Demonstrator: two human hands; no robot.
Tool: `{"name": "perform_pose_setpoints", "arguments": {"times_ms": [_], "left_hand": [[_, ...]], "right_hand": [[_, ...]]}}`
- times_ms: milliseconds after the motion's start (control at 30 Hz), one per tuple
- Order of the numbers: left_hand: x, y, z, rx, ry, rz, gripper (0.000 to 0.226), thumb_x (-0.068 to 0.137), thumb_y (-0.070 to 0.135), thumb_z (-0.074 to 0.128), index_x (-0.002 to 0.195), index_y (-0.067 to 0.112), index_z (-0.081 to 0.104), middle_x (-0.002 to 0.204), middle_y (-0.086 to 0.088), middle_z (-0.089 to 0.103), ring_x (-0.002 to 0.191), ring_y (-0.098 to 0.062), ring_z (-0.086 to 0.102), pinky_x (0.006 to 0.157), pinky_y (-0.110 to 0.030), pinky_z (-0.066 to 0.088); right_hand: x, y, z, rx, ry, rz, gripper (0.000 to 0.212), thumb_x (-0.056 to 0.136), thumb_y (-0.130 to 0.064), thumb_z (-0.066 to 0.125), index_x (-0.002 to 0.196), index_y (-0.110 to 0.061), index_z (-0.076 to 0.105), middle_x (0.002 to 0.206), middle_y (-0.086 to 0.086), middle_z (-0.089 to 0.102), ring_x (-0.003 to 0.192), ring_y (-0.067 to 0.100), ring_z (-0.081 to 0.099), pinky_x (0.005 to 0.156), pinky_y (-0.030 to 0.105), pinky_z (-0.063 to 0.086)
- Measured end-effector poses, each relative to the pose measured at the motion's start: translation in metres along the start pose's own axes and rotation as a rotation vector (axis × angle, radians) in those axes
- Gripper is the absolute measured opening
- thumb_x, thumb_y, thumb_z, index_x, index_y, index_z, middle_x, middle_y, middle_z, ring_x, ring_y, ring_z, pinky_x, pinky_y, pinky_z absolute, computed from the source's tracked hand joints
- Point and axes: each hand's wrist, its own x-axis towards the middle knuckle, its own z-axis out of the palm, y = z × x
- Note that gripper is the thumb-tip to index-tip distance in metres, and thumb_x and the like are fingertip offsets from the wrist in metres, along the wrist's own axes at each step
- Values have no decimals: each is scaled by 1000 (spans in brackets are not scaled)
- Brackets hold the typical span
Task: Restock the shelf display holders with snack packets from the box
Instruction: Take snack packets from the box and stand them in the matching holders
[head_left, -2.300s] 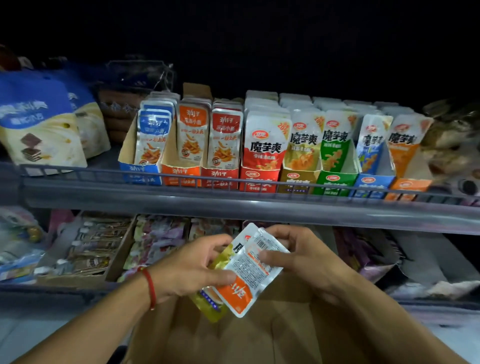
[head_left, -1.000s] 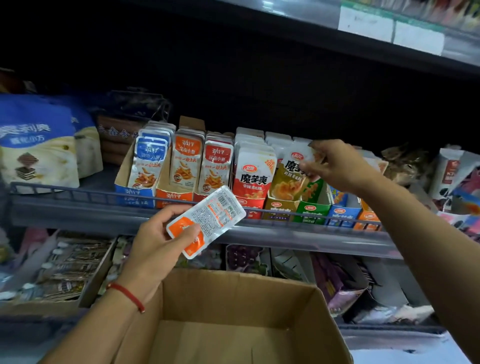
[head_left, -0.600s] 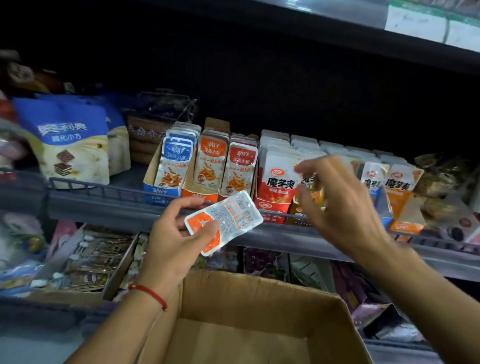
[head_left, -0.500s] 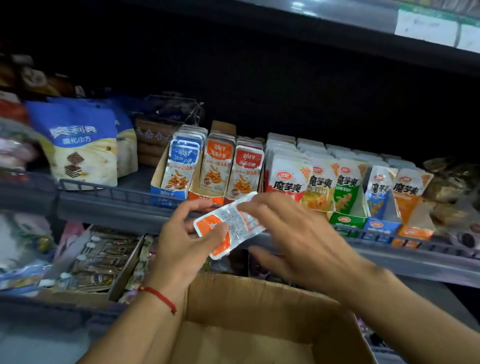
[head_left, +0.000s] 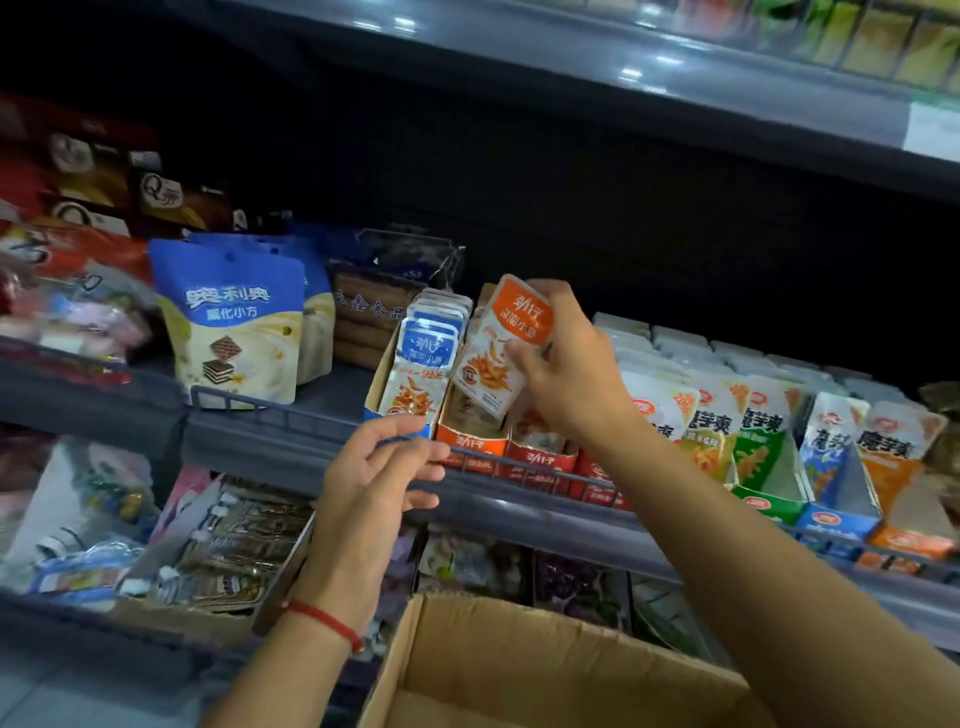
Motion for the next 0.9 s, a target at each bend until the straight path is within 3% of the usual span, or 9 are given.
{"name": "perform_pose_setpoints", "arguments": {"times_ms": [67,233,333,433,533,633,733,900], "left_hand": [[3,-1,-1,19,-2,-13,18,94,11,65,112,12,68,94,-10,78,98,-37,70,75,-40,58],[8,1,-3,84,16,-17,18,91,11,69,107,18,69,90,-8,78,93,-34,71,75,-41,58],[13,2,-4,123,29,-24,18,91,10,70,105,20,68,90,-6,78,90,-30,71,76,-41,59],[16,-2,-5,251,51,26,17,91,15,71,101,29,68,92,2,77,90,-15,70,78,-35,59],[13,-5,-3,554,44,174,18,90,22,71,101,35,65,103,18,68,98,2,62,89,-29,54],[11,-9,-1,831,2,306,26,91,24,69,115,33,64,122,19,55,120,-1,46,103,-30,43],[14,-13,0,1004,-16,350,41,91,29,68,131,29,62,143,11,48,138,-8,36,117,-43,37],[21,-16,0,1137,-22,470,47,88,32,70,135,32,60,144,8,50,141,-15,39,120,-53,29]], "right_hand": [[17,5,7,-13,2,68,44,102,-14,59,142,-22,42,118,-4,62,110,15,64,74,18,52],[38,12,11,-71,-4,169,41,102,-17,60,140,-23,45,128,2,64,112,18,65,84,34,59],[44,12,4,-83,28,234,37,101,-19,61,135,-27,48,119,-1,65,108,21,68,84,42,62],[42,9,9,-188,-1,219,37,100,-16,60,134,-26,48,120,2,63,107,23,66,86,45,61],[39,10,22,-257,-96,220,41,99,-13,61,137,-20,50,123,4,62,105,20,62,82,35,56],[39,15,35,-303,-160,236,42,97,-13,65,137,-22,54,125,7,65,112,25,66,86,38,57],[44,21,43,-411,-140,225,38,99,-17,63,135,-23,55,124,8,66,111,29,67,90,45,60],[52,29,49,-640,-54,141,40,96,-24,66,135,-23,56,128,9,63,117,31,62,89,49,58]]}}
